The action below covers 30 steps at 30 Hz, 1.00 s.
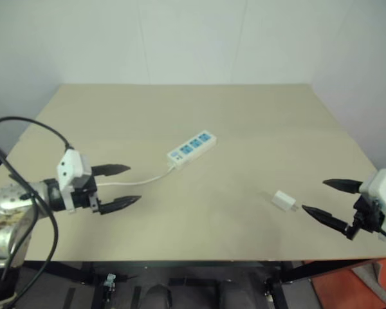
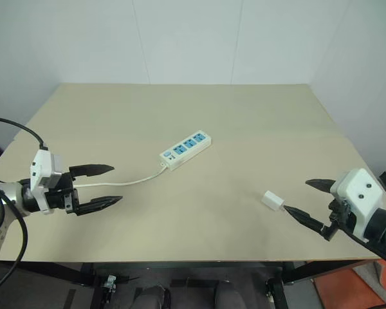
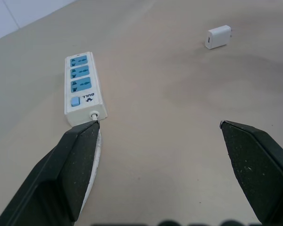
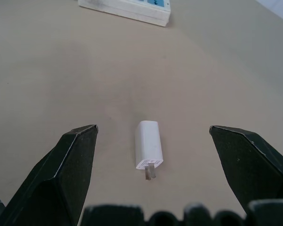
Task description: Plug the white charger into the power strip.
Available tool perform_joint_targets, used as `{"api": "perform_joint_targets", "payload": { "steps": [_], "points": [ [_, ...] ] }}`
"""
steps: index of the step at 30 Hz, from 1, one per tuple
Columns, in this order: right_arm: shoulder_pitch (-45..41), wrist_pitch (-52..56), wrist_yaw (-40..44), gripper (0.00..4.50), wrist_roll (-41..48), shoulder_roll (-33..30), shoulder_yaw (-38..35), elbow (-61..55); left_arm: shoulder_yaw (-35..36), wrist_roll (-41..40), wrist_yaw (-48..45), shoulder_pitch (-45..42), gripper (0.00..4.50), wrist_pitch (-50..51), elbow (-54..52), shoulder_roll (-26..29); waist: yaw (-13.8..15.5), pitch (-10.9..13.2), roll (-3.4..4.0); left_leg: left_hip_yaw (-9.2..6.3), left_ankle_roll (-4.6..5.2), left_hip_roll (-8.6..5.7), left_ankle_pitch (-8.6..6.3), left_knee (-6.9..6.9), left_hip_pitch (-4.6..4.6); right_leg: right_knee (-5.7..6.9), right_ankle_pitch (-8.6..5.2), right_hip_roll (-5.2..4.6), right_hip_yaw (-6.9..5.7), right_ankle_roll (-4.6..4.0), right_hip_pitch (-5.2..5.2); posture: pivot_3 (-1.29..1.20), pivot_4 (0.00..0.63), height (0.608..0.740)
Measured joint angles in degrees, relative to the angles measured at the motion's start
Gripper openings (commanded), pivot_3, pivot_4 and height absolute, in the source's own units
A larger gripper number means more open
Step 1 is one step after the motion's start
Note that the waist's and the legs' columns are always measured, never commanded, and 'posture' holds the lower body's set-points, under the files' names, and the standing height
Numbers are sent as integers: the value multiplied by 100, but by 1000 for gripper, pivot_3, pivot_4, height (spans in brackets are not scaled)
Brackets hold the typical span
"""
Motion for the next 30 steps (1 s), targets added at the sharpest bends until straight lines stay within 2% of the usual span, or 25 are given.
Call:
{"api": "perform_joint_targets", "payload": {
  "steps": [13,16,19,22,25,30],
  "points": [
    [94,0,-89,4500,3,0,-3,-53,-145,23,10,-94,4451,-9,54,-82,4,0,0,0,0,0,0,0,1,1,0,0,0,0,1,0,150,740],
    [96,0,-122,4500,10,0,-6,-71,-394,380,295,-331,4451,-14,271,-121,8,0,0,-1,0,-1,0,1,4,1,1,1,0,2,4,0,150,740],
    [102,1,-141,4500,18,-1,-14,-119,-821,884,1009,-1007,4451,355,737,-380,60,2,-3,-5,1,-5,1,5,4,0,5,1,-2,9,8,0,150,740],
    [103,1,-162,4500,23,-1,-8,-199,-1293,1266,1374,-1618,4451,887,1176,-407,71,3,-9,-4,1,-7,0,5,-2,-4,6,0,-1,9,5,0,150,740],
    [99,1,-193,4500,26,2,5,-238,-1690,1415,1279,-2195,4451,1208,1652,-471,72,5,-11,-5,0,-8,0,4,-7,-3,15,0,-1,-7,1,0,150,740],
    [84,2,-276,4500,32,34,95,-315,-2362,1724,1047,-3009,4451,1379,2452,-911,114,5,-11,-4,0,-10,0,5,-3,-2,9,0,-1,3,5,0,150,740]
  ]
}}
